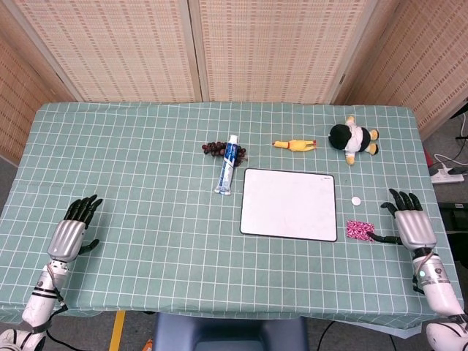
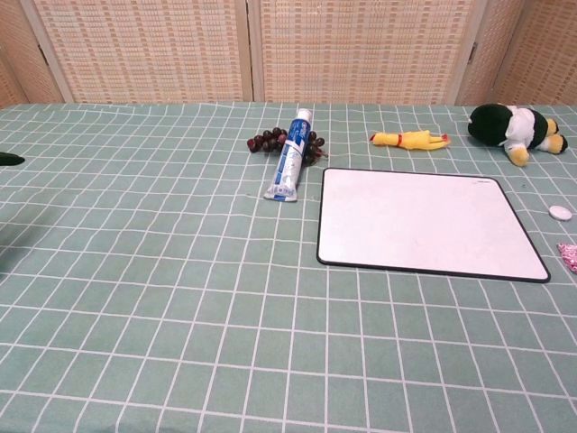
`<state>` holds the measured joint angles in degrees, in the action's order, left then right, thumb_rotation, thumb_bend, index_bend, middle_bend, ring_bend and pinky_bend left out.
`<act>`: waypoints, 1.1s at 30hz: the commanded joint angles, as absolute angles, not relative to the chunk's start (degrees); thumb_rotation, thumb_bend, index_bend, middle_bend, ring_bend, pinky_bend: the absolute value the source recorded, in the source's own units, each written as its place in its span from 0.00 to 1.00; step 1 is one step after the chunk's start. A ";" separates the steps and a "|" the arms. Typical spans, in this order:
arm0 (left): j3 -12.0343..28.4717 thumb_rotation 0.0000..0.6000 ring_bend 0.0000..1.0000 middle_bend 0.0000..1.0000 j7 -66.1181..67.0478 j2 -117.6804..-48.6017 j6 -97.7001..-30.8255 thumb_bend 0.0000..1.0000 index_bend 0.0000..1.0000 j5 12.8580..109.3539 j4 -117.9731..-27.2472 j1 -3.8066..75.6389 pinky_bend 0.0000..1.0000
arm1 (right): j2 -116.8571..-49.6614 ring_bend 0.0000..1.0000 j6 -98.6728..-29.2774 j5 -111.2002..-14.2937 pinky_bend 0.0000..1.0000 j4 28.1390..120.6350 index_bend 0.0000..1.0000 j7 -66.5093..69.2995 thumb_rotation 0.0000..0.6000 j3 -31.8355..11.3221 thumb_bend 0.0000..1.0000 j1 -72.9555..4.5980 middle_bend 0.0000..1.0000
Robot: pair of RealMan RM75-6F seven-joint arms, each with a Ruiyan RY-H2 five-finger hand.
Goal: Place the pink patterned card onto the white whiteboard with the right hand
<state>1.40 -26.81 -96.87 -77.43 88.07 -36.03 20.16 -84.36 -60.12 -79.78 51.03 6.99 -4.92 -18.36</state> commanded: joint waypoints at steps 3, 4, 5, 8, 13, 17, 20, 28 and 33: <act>1.39 1.00 0.00 0.00 -27.37 -96.67 -77.65 0.16 0.00 88.17 -36.22 20.20 0.00 | -86.53 0.00 -56.49 -77.99 0.00 50.57 0.30 3.26 0.37 -5.09 0.01 -20.21 0.00; 1.35 1.00 0.00 0.00 -27.32 -96.67 -77.71 0.16 0.00 88.21 -36.22 20.18 0.00 | -86.78 0.00 -56.11 -77.95 0.00 50.42 0.31 2.87 0.38 -5.01 0.01 -20.42 0.00; 1.31 1.00 0.00 0.00 -27.28 -96.68 -77.74 0.16 0.00 88.24 -36.21 20.15 0.00 | -87.01 0.00 -55.83 -77.94 0.00 50.26 0.31 2.43 0.39 -4.91 0.01 -20.60 0.00; 1.28 1.00 0.00 0.00 -27.27 -96.68 -77.73 0.16 0.00 88.24 -36.17 20.12 0.00 | -87.23 0.00 -55.56 -77.91 0.00 50.14 0.31 1.99 0.40 -4.83 0.01 -20.77 0.00; 1.35 1.00 0.00 0.00 -27.78 -96.54 -77.38 0.16 0.00 87.99 -36.07 20.04 0.00 | -86.85 0.00 -55.07 -78.54 0.00 51.34 0.31 1.19 0.44 -4.11 0.03 -21.19 0.00; 1.30 1.00 0.00 0.00 -27.89 -96.59 -77.18 0.16 0.00 87.99 -35.95 20.08 0.00 | -85.14 0.00 -54.80 -78.79 0.00 53.40 0.28 0.04 0.50 -3.39 0.03 -21.05 0.00; 1.24 1.00 0.00 0.00 -27.78 -96.66 -77.29 0.16 0.00 88.07 -35.89 20.07 0.00 | -83.89 0.00 -54.18 -78.16 0.00 55.12 0.25 -1.35 0.69 -3.25 0.00 -20.98 0.00; 1.20 1.00 0.00 0.00 -27.86 -96.70 -77.10 0.16 0.00 88.05 -35.99 20.10 0.00 | -82.63 0.00 -53.16 -76.24 0.00 57.67 0.21 -4.73 1.00 -3.47 0.00 -21.10 0.00; 1.24 1.00 0.00 0.00 -28.18 -96.62 -76.93 0.16 0.00 87.97 -36.05 20.12 0.00 | -83.13 0.00 -53.01 -76.14 0.00 57.51 0.25 -4.62 1.00 -3.65 0.00 -21.57 0.00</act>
